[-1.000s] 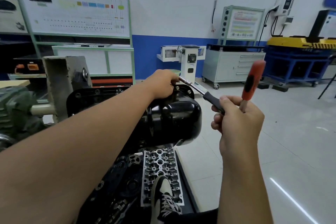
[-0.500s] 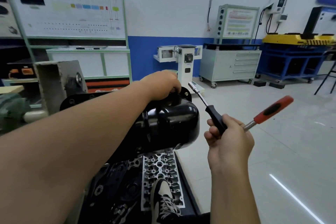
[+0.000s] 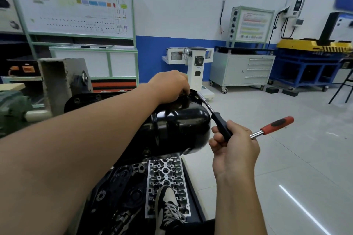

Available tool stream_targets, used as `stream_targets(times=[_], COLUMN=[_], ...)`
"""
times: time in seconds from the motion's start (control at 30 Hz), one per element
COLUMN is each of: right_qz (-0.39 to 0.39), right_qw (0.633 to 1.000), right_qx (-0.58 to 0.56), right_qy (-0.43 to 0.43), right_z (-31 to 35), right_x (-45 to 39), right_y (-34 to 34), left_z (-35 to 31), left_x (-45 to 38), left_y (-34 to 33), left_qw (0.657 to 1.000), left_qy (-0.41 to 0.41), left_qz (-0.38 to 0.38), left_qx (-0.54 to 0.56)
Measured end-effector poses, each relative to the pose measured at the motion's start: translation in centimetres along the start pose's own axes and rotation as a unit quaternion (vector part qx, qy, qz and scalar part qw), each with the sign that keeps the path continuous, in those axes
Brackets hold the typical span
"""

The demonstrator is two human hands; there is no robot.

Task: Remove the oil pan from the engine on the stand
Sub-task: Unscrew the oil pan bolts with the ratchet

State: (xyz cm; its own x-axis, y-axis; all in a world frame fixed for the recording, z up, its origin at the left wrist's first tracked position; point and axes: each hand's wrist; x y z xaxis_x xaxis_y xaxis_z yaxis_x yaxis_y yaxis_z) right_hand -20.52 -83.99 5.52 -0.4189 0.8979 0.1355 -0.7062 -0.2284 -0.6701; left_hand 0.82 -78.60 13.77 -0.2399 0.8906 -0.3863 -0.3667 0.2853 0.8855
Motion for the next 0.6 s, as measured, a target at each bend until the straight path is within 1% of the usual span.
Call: stream_targets(times=[0.2, 0.4, 0.6], right_qz=[0.037, 0.047, 0.045], right_qw=[0.999, 0.999, 0.999], right_qx=[0.012, 0.015, 0.010], right_qy=[0.009, 0.009, -0.008], right_z=[0.08, 0.28, 0.31], right_x=[-0.23, -0.42, -0.64], right_y=[0.10, 0.37, 0.57], left_z=[-0.43, 0.08, -0.01], left_x=[-0.23, -0.04, -0.80], left_y=[-0.07, -0.15, -0.21], left_qw=[0.999, 1.000, 0.996], left_qy=[0.007, -0.010, -0.050], left_qz=[-0.020, 0.001, 0.004], left_qx=[-0.024, -0.008, -0.068])
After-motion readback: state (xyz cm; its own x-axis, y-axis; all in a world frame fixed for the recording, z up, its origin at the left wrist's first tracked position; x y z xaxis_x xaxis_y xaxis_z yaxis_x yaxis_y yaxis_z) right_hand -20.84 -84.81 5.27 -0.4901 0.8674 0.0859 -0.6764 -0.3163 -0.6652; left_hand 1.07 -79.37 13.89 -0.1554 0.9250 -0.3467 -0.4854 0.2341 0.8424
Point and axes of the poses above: each hand's wrist, its own x-axis away from the middle knuckle, its own y-axis out of the back of the hand, z = x × y, and after that the axes turned 1 degree about -z, right-handed
